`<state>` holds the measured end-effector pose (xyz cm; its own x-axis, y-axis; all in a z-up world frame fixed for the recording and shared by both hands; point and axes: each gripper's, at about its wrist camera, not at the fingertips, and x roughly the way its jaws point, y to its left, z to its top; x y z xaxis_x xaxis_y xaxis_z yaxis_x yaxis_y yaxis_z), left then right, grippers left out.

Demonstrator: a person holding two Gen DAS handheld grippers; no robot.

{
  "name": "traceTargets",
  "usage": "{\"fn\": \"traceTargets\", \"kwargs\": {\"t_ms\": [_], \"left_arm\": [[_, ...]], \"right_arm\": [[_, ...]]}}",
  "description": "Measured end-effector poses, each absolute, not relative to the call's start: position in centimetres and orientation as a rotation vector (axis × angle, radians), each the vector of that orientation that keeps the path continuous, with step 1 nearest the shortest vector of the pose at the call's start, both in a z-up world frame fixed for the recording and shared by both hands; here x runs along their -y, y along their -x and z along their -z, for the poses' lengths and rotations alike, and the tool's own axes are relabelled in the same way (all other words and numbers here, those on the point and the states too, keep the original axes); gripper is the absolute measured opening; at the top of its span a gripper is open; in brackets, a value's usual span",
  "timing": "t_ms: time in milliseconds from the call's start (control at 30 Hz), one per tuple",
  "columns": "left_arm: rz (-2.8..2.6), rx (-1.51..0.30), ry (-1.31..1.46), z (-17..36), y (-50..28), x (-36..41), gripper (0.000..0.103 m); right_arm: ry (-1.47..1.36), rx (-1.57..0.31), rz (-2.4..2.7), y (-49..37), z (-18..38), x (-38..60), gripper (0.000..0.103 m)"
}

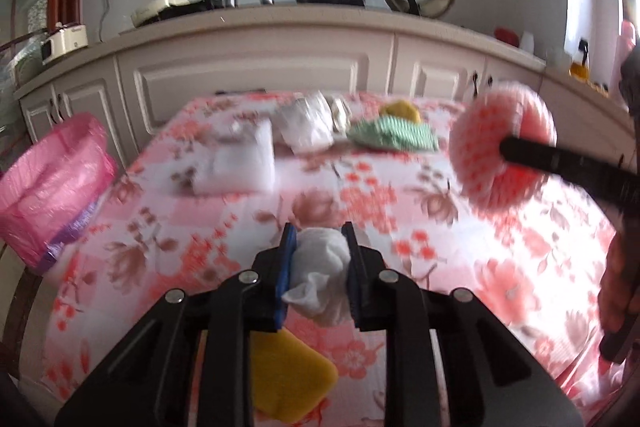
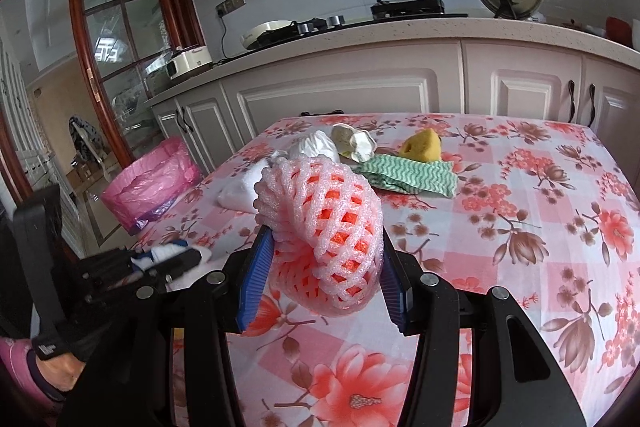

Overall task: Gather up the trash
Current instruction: 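Carry the tissue and foam net over the pink bin with both tools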

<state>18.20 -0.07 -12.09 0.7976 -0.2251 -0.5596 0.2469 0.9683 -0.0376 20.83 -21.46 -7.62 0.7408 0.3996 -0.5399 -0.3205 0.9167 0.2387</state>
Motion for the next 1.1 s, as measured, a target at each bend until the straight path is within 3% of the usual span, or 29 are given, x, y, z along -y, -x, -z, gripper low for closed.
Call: {"fn": "traceTargets", "kwargs": {"t_ms": [600,1100], "left_arm": [[0.061,-0.459,0.103,6.1,-16.5,-10.7,0.023],[-0.191,-0.425,0.106,3.2,-20.4,-22.4,0.024]], "right_arm": [[0.044,-0.598,-0.621,-22.6,5.3,10.0,0.049],[0.1,-0.578,-0.883,-31.8,3.3,-5.8,0.049]]}}
